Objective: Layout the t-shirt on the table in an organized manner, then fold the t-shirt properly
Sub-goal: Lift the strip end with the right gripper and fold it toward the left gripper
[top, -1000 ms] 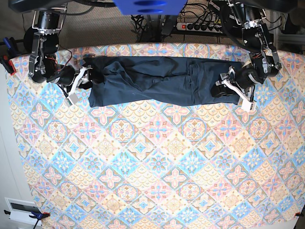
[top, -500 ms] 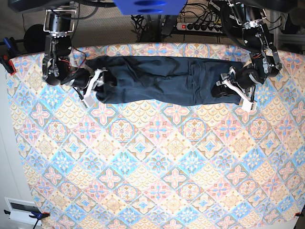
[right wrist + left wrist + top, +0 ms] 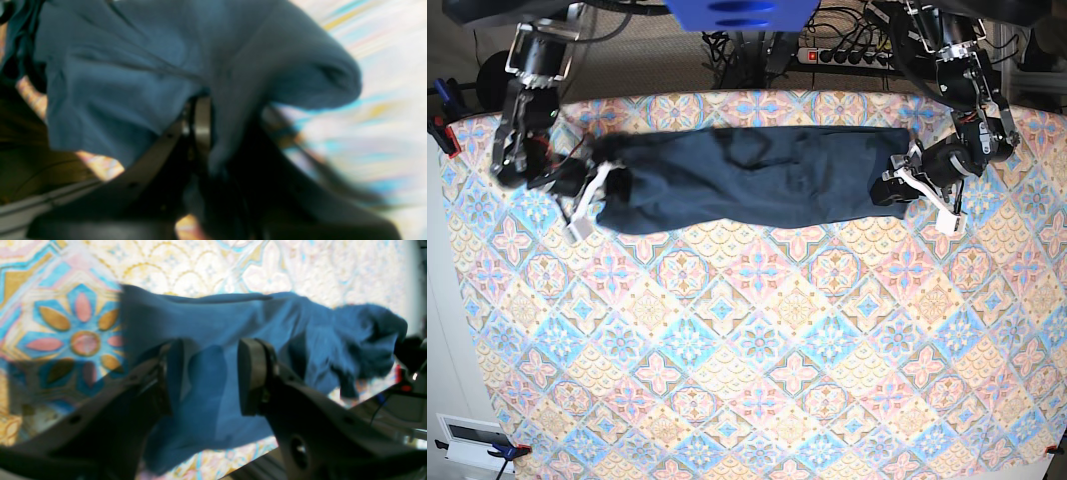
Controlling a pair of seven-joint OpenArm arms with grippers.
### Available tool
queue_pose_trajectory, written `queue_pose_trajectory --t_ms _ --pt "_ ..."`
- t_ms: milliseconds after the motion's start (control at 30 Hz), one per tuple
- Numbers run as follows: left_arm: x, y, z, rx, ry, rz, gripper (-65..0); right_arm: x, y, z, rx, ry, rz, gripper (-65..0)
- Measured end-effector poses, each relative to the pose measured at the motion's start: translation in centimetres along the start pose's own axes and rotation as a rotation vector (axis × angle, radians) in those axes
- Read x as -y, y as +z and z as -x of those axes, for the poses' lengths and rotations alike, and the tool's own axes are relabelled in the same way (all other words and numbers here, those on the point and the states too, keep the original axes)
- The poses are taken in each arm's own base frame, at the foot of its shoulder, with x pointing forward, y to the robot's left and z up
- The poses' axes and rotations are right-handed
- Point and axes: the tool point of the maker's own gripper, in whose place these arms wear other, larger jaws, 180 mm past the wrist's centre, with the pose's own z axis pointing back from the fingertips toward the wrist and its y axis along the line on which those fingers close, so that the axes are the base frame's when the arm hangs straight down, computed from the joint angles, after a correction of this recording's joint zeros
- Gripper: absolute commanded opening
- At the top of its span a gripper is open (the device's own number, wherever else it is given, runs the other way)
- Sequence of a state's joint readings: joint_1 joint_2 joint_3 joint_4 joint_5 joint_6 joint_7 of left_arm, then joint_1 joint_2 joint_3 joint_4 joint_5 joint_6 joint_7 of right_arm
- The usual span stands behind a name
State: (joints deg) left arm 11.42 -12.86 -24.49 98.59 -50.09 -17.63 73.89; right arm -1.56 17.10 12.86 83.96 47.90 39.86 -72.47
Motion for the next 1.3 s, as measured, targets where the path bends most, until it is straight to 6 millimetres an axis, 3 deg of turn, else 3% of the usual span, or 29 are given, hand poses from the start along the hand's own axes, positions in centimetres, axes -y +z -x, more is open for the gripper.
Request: queue_pose_trajectory --t_ms 100,267,400,533,633,733,867,1000,1133,1300 --pt "0.9 0.0 -0.4 0.019 0.019 0.048 -40.6 2.5 1.4 -2.6 0.03 0.055 0.101 -64.3" --pt "0.8 0.0 -0.3 0.018 0.019 0.047 -40.6 5.4 2.4 -2.0 -0.049 0.102 0.247 -64.3" --pt "0.8 0.1 -0.2 0.015 0.02 0.046 -40.6 6.0 3.2 -3.5 -0.016 0.133 0.272 -64.1" --pt "0.8 0.1 -0.2 0.016 0.02 0.046 -40.6 5.0 3.7 -4.5 0.0 0.186 0.283 -64.1" --pt "0.8 0.1 -0.2 0.015 0.02 0.045 -40.6 2.1 3.3 -6.8 0.026 0.314 0.258 -64.1" --pt "0.7 0.0 -0.2 0.014 0.018 0.04 -40.6 -2.7 1.3 -8.4 0.07 0.411 0.166 -64.0" --pt "0.6 0.1 -0.2 0.012 0.015 0.036 -40.6 -8.9 -0.9 -8.4 0.076 0.536 0.042 -64.0" --pt "0.8 0.0 -0.1 0.012 0.016 0.041 -40.6 -12.3 -2.2 -7.9 0.059 0.612 -0.034 -64.0" --pt "0.7 0.0 0.1 0.009 0.019 0.039 -40.6 -14.3 -3.3 -6.8 0.021 0.66 -0.09 -63.9" --pt "1.1 -0.5 1.3 -0.031 0.01 0.047 -40.6 -18.0 -4.5 -8.0 0.058 0.707 -0.164 -63.9"
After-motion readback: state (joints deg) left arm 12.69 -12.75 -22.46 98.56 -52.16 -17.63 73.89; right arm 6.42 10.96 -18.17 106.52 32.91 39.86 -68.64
